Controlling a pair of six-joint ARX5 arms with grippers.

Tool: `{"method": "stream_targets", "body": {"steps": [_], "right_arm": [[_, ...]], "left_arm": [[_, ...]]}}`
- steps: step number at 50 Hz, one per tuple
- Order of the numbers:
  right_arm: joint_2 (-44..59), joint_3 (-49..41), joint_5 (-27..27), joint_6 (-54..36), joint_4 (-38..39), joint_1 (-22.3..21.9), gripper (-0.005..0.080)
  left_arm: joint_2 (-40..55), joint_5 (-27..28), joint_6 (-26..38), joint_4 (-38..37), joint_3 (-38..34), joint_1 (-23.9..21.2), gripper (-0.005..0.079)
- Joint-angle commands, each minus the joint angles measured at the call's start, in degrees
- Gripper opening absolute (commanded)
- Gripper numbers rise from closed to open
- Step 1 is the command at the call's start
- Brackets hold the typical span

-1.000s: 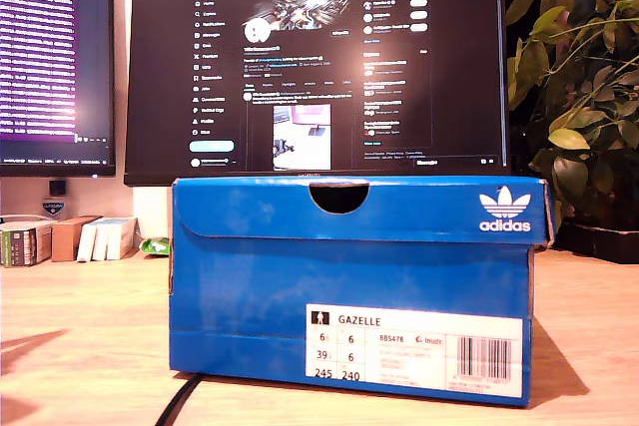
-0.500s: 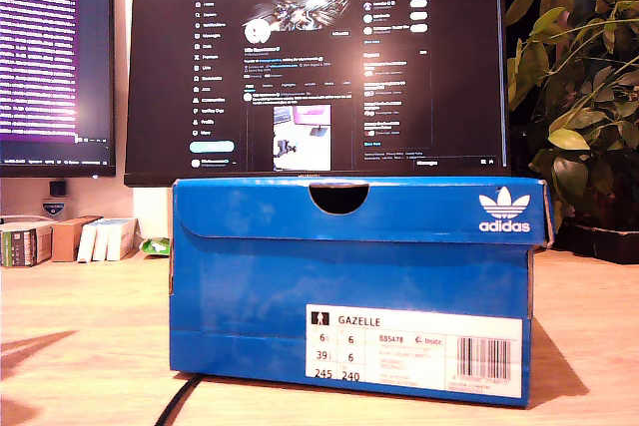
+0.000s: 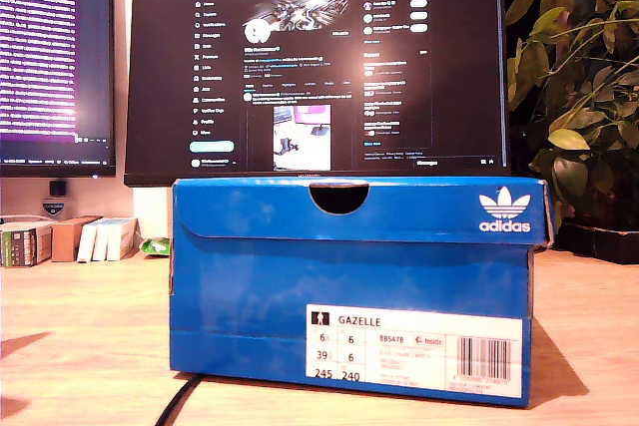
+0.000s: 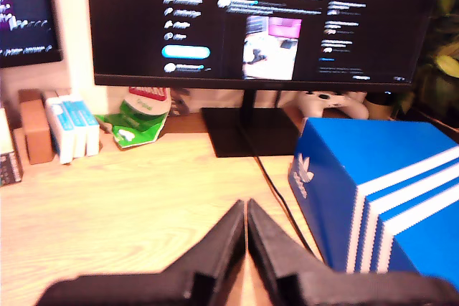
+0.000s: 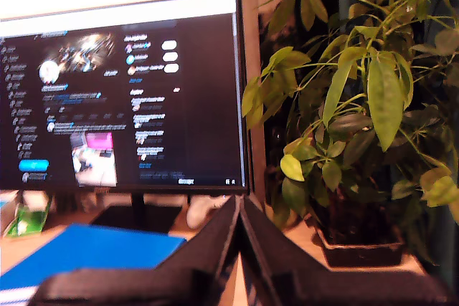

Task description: Close the blue shoebox by pushing the lid with your left arm and holding the box in place with your right arm

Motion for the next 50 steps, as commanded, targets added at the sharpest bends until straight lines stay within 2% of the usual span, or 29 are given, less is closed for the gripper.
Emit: {"method": "stream_targets", "body": {"steps": [1,10,16,34,44,50], "right_arm": [[-0.3,-3.8,0.1,0.2,2.8,-0.1,-0.0012],[-0.4,-11.1,-0.1,-0.4,9.9,-0.1,-0.0012],[-0.4,-14.8,-1.6,-0.4,11.1,-0.1,-0.0012],[-0.4,-20.2,-4.1,-1.8,11.5,-0.1,-0.0012],[-0.4,-22.0,-4.7,-3.5,9.7,-0.1,-0.0012],[-0.4,-22.0,-4.2,-5.4,7.8,-0.1,-0.0012]], "left_arm": [[-0.2,-0.9,1.3,1.6,-2.1,-0.7,-0.0019],[-0.2,-4.0,3.3,4.9,-4.7,-2.2,-0.0019],[-0.2,-4.8,4.0,6.4,-7.7,-2.6,-0.0019],[-1.3,-5.0,4.1,9.9,-14.8,-2.7,-0.0019],[-3.8,-5.6,4.1,9.5,-17.5,-2.7,-0.0019],[-5.2,-6.0,5.3,5.3,-17.7,-2.7,-0.0019]]}}
